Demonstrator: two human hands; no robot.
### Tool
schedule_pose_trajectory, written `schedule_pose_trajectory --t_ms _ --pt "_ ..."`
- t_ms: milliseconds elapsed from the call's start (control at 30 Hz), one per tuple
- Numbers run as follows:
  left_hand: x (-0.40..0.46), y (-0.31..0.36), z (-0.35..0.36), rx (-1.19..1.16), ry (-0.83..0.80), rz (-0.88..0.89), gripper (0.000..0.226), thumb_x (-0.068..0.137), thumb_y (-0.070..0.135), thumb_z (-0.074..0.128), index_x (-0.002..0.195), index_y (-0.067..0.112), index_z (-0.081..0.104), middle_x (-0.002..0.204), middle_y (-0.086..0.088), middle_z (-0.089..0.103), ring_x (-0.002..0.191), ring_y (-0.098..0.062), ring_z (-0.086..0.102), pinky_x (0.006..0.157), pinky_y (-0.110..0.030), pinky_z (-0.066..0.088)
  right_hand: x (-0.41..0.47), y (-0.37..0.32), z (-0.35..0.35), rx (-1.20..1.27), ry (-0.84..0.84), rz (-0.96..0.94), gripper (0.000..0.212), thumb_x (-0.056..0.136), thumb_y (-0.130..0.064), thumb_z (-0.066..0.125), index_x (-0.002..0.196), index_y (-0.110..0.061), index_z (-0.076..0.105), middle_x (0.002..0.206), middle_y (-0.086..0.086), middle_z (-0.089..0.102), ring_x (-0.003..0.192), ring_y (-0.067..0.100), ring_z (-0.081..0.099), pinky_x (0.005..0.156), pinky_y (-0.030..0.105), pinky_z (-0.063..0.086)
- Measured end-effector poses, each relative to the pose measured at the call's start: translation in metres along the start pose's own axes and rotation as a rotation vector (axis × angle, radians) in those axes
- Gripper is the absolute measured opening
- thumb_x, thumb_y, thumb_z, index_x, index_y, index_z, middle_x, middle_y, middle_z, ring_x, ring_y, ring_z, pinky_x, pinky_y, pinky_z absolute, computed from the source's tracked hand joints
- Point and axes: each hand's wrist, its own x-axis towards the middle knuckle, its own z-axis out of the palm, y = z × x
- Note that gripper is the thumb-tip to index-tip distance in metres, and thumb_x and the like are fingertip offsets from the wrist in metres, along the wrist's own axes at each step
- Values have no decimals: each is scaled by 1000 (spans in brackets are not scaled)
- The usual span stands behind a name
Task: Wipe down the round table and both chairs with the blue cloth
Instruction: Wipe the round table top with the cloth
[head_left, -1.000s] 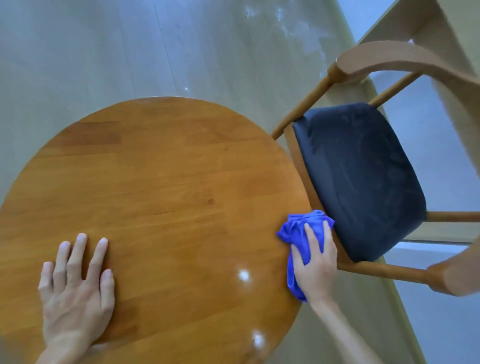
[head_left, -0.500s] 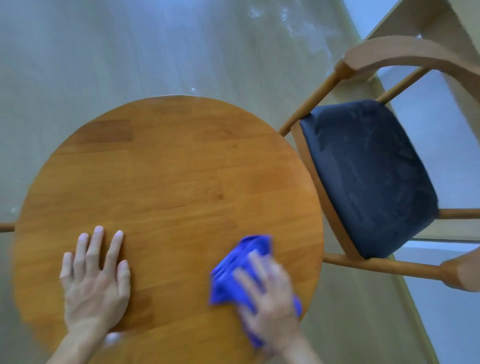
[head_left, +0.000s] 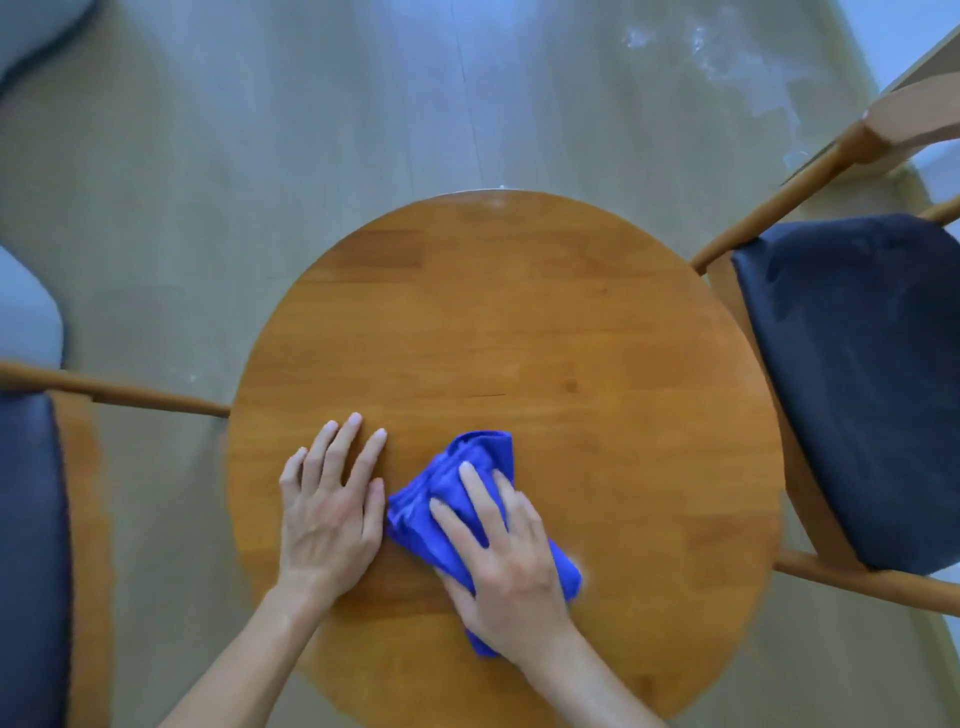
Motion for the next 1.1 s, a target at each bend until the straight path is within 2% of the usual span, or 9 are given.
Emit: schedule_pose_trajectory --t_ms 100,233,333,467,633,733,800,1033,1100 --pt "11 -14 -5 23 5 -34 49 92 29 36 135 14 54 149 -11 41 137 -31 36 110 -51 26 -27 77 -27 -97 8 39 52 84 -45 60 132 -25 58 151 9 37 133 38 41 98 54 41" --pt "22 -15 4 56 -31 -73 53 92 31 34 140 14 49 152 -11 36 140 -34 32 114 -53 24 35 161 -46 -138 224 710 51 88 -38 58 131 -11 56 147 20 37 127 46 42 99 55 40" --pt "21 -18 10 74 -41 -68 54 91 32 34 141 15 47 154 -10 33 141 -34 30 114 -54 23 117 174 -37 -98 303 962 54 88 -32 63 136 -11 50 149 21 32 125 49 38 100 54 36" --pt "21 -15 6 58 -51 -73 55 90 32 35 140 15 48 153 -10 34 141 -33 31 113 -54 24 203 112 -12 -90 203 796 57 86 -39 57 139 -18 48 153 15 29 130 43 36 100 51 38" --pt "22 -12 3 49 -44 -68 55 89 31 36 138 13 52 150 -12 39 139 -33 34 113 -53 26 202 12 12 -24 49 194 58 76 -38 61 131 -21 56 149 14 39 127 43 43 101 49 41" --pt "22 -14 3 29 -23 -74 53 86 32 39 130 11 60 145 -13 45 134 -34 39 109 -53 29 155 28 3 39 -52 -143 53 81 -37 63 131 -21 55 150 12 39 130 40 43 99 48 43" --pt "34 -15 -2 12 -22 -90 50 82 33 40 120 12 66 138 -12 50 125 -35 45 103 -53 32 125 73 -16 24 -56 -159 52 82 -36 65 131 -21 57 149 13 39 131 37 44 99 47 44" --pt "112 -10 10 21 -23 -75 54 88 37 36 133 14 56 146 -14 43 136 -35 36 112 -56 25 143 229 -69 -55 257 840 53 86 -25 68 136 -13 51 149 21 33 125 48 40 101 54 38" --pt "108 -11 17 68 -18 -69 54 88 38 36 134 15 54 147 -13 41 137 -35 35 112 -55 24 171 233 -66 -54 244 966 54 89 -30 61 139 -15 47 152 21 28 128 46 37 106 48 31"
